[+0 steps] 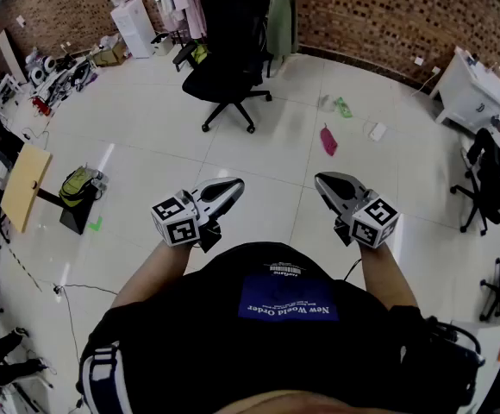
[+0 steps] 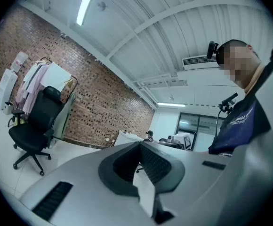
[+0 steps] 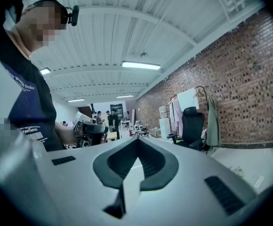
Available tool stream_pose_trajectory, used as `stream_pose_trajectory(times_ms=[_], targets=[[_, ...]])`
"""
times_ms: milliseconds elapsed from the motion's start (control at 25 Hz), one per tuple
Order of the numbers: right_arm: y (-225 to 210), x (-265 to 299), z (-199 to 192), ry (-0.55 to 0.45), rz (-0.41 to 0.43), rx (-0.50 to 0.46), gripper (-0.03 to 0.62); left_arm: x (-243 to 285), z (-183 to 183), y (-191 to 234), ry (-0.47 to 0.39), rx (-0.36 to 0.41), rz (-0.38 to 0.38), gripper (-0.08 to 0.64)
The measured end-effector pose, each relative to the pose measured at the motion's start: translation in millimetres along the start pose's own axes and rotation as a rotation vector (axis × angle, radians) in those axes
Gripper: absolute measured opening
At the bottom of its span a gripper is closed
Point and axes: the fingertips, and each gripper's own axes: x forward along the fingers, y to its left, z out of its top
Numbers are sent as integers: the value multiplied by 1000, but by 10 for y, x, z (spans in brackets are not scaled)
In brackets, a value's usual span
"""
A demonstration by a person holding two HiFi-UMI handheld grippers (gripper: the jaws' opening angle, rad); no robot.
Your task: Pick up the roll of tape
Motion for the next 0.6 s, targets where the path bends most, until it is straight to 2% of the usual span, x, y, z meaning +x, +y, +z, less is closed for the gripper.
stream_pose_trajectory(times_ms=[160, 280, 600], targets=[[-52, 190, -11, 5, 5, 8, -14, -34, -84, 84, 9, -23, -18, 6], [-49, 471, -35, 17, 7, 7, -14, -172, -70, 310, 2, -24, -24, 6], [-62, 1551, 237, 25, -49, -12, -14, -594, 436, 1232, -12, 18, -91, 6]])
